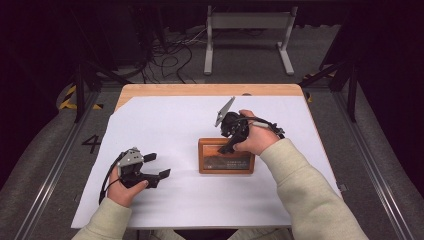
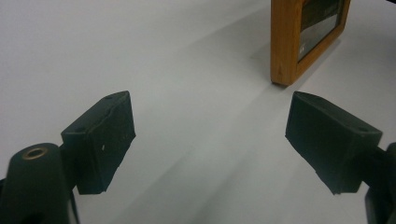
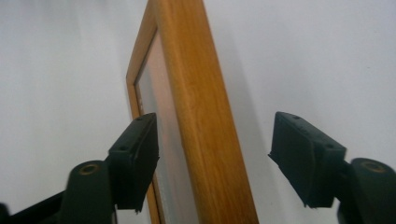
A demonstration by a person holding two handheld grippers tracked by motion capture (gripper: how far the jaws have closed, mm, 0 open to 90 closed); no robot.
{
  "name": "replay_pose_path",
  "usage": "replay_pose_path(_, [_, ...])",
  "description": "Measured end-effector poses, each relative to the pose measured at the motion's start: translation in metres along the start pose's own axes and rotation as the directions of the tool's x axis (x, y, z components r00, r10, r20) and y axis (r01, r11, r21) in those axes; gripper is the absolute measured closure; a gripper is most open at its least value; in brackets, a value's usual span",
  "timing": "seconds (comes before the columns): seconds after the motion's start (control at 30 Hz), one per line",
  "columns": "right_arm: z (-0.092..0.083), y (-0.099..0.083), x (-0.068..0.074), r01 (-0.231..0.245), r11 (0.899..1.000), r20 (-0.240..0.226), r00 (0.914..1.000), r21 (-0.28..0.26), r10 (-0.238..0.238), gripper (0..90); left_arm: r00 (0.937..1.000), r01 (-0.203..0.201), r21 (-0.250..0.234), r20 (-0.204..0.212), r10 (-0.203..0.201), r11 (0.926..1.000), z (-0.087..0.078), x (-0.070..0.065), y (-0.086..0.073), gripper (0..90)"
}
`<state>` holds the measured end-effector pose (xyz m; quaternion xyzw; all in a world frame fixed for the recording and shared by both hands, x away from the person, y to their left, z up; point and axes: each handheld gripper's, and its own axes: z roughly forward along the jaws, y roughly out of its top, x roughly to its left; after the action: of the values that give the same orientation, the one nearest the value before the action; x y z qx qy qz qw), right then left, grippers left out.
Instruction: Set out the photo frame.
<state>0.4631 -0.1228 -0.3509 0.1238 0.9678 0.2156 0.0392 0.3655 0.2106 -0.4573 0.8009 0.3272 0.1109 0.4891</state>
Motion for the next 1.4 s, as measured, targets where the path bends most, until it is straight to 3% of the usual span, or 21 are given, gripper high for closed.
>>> replay_pose_path(0.33, [-0.024, -0.021, 0.004, -0.047, 0.991, 0.044, 0.9976, -0.129, 0.054, 24.8, 0.9999, 0.013, 0.006, -0.008, -0.013, 0.9999, 0.000, 0.001, -0.001, 13.9])
replay_pose_path(0.53, [-0.044, -0.049, 0.011, -0.094, 0.970, 0.076, 0.9905, -0.226, 0.114, 23.3, 0.9998, 0.019, -0.001, -0.008, -0.019, 0.9998, -0.001, 0.000, -0.001, 11.9])
replay_pose_path(0.7, [-0.058, -0.074, 0.018, -0.109, 0.946, 0.104, 0.9837, -0.306, 0.147, 22.0, 0.9998, 0.017, -0.005, -0.012, -0.017, 0.9998, -0.003, -0.001, 0.002, 11.2])
replay_pose_path(0.77, [-0.062, -0.083, 0.022, -0.145, 0.930, 0.100, 0.9769, -0.336, 0.189, 22.3, 0.9998, 0.015, -0.010, -0.010, -0.015, 0.9998, -0.003, -0.003, 0.003, 11.2])
replay_pose_path(0.83, [-0.065, -0.092, 0.026, -0.218, 0.909, 0.085, 0.9609, -0.354, 0.263, 20.2, 0.9999, 0.011, -0.013, -0.007, -0.011, 0.9998, -0.003, -0.005, 0.004, 11.2])
replay_pose_path(0.9, [-0.068, -0.100, 0.028, -0.221, 0.895, 0.099, 0.9554, -0.388, 0.278, 18.4, 1.0000, 0.004, -0.012, -0.003, -0.004, 0.9999, -0.005, -0.008, 0.003, 10.9])
replay_pose_path(0.97, [-0.071, -0.109, 0.031, -0.223, 0.874, 0.117, 0.9471, -0.432, 0.299, 14.0, 1.0000, -0.001, -0.014, 0.000, 0.001, 0.9999, -0.006, -0.008, 0.002, 10.9])
replay_pose_path(1.0, [-0.071, -0.109, 0.031, -0.223, 0.874, 0.117, 0.9471, -0.432, 0.299, 14.0, 1.0000, 0.001, -0.017, -0.001, -0.001, 0.9998, -0.008, -0.009, 0.002, 10.8])
replay_pose_path(1.03, [-0.072, -0.118, 0.033, -0.238, 0.850, 0.123, 0.9359, -0.471, 0.330, 10.3, 1.0000, -0.001, -0.024, 0.001, 0.001, 0.9997, -0.011, -0.009, 0.000, 10.8])
replay_pose_path(1.07, [-0.072, -0.123, 0.033, -0.247, 0.839, 0.120, 0.9312, -0.485, 0.344, 9.4, 1.0000, -0.001, -0.024, 0.001, 0.001, 0.9997, -0.011, -0.009, 0.000, 10.8])
replay_pose_path(1.1, [-0.072, -0.123, 0.033, -0.247, 0.839, 0.120, 0.9312, -0.485, 0.344, 9.4, 1.0000, 0.003, -0.025, 0.002, -0.003, 0.9997, -0.013, -0.009, 0.000, 10.8])
replay_pose_path(1.13, [-0.072, -0.135, 0.035, -0.253, 0.822, 0.127, 0.9229, -0.510, 0.364, 8.2, 1.0000, -0.001, -0.029, 0.002, 0.001, 0.9996, -0.016, -0.010, -0.001, 10.8])
replay_pose_path(1.17, [-0.072, -0.139, 0.036, -0.258, 0.816, 0.125, 0.9206, -0.518, 0.370, 7.0, 1.0000, -0.002, -0.032, 0.004, 0.002, 0.9995, -0.017, -0.011, -0.002, 10.8])
replay_pose_path(1.2, [-0.072, -0.139, 0.036, -0.258, 0.816, 0.125, 0.9206, -0.518, 0.370, 7.0, 1.0000, -0.002, -0.032, 0.004, 0.002, 0.9995, -0.017, -0.011, -0.002, 10.8])
replay_pose_path(1.23, [-0.070, -0.151, 0.037, -0.274, 0.800, 0.111, 0.9151, -0.533, 0.388, 6.5, 1.0000, 0.000, -0.036, 0.004, 0.000, 0.9994, -0.019, -0.011, -0.003, 10.8])
replay_pose_path(1.33, [-0.066, -0.163, 0.039, -0.283, 0.796, 0.103, 0.9129, -0.535, 0.395, 5.1, 1.0000, 0.003, -0.037, 0.006, -0.003, 0.9993, -0.020, -0.011, -0.004, 10.8])
replay_pose_path(1.4, [-0.063, -0.173, 0.040, -0.293, 0.785, 0.101, 0.9072, -0.545, 0.409, 4.6, 1.0000, 0.000, -0.043, -0.004, 0.000, 0.9991, -0.021, -0.011, -0.004, 10.8])
